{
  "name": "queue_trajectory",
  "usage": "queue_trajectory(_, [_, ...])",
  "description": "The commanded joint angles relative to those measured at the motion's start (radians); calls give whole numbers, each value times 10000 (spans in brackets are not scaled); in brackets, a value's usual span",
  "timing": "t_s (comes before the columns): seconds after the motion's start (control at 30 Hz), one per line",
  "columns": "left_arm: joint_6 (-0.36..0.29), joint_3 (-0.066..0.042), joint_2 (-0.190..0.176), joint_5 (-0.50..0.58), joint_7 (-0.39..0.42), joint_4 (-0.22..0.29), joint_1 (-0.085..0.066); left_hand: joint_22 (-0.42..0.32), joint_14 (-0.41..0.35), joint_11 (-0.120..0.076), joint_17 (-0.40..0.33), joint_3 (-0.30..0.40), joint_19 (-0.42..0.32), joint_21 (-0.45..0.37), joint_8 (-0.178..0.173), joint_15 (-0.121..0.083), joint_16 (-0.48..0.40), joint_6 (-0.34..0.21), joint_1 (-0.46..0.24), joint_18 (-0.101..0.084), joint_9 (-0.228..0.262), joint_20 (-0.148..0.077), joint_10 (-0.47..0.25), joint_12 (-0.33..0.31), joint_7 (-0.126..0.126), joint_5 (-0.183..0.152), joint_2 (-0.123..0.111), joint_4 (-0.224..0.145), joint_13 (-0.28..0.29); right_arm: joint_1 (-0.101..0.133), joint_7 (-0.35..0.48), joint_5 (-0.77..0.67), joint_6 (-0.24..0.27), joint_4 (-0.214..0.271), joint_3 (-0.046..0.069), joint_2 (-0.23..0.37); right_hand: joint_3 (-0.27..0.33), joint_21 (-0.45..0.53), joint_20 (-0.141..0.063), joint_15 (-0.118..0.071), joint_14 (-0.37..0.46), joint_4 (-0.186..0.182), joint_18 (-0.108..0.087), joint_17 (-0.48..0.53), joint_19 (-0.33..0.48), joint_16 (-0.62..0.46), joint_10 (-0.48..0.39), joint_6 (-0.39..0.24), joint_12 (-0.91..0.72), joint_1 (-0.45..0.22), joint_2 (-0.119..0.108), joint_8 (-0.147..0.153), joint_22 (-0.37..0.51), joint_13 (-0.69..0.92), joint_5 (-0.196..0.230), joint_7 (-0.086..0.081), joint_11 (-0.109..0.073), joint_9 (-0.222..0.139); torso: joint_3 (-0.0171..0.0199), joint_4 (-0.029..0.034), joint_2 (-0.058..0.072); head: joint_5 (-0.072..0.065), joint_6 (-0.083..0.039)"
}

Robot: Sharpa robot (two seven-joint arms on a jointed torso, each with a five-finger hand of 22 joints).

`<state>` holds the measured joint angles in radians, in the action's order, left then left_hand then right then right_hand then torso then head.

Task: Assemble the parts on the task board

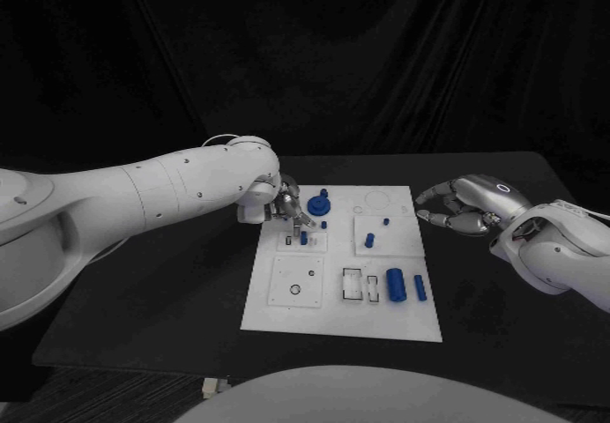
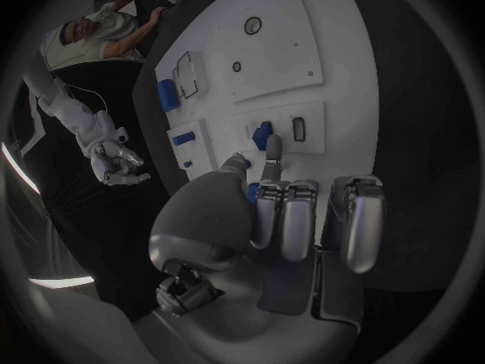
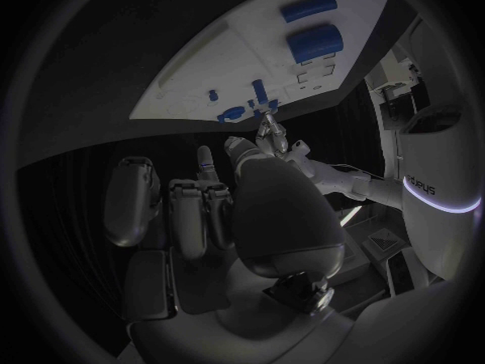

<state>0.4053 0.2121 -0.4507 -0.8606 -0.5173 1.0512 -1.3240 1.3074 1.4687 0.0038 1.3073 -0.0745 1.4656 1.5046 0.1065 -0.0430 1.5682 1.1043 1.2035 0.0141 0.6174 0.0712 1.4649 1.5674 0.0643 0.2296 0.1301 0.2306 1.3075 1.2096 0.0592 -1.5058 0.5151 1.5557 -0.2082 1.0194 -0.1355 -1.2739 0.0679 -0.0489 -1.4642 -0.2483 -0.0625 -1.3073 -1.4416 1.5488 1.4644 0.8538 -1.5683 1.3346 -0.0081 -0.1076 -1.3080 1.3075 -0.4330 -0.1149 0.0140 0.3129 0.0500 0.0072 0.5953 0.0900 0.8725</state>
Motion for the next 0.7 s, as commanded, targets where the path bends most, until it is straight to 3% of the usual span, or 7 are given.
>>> queue_trajectory(0.03, [351, -9, 50, 90, -36, -34, 50, 2369, 1021, -77, 2635, 5, 617, -61, 58, -74, 26, 50, 67, 60, 52, -88, 1059, 34, -28, 28, -13, -68, 2633, -19, -160, -24, 52, 41, 7, 20, -72, 21, -25, 46, -981, -2, -70, -2398, 42, -43, 1064, 61, -25, 68, -35, 27, -1677, 2633, -62, -23, 66, -8, -4, 2, 10, -9, 1])
queue_trajectory(0.5, [542, -9, 137, 90, -29, -231, 141, 2353, 1021, -90, 2635, 105, 584, -110, 144, -85, 26, -25, 98, 72, 246, -102, 1059, 34, -44, 86, -28, -177, 2633, -19, -168, -24, 43, 58, 7, 27, -80, 14, -26, 44, -979, 3, -68, -2394, 37, -48, 1064, 72, -25, 76, -34, 22, -1680, 2633, -67, -19, 62, -9, -3, 5, 3, -5, 1])
queue_trajectory(0.7, [465, -9, 197, 90, 62, -342, 170, 2336, 1021, -97, 2635, 330, 549, -162, 237, -91, 26, -222, 170, 85, 542, -114, 1059, 34, -50, 470, -67, -395, 2633, -19, -178, -24, 27, 58, 7, 23, -86, 25, -27, 43, -977, 7, -70, -2387, 40, -55, 1064, 82, -25, 82, -33, 17, -1677, 2633, -70, -18, 62, -9, -2, 3, -5, 3, 1])
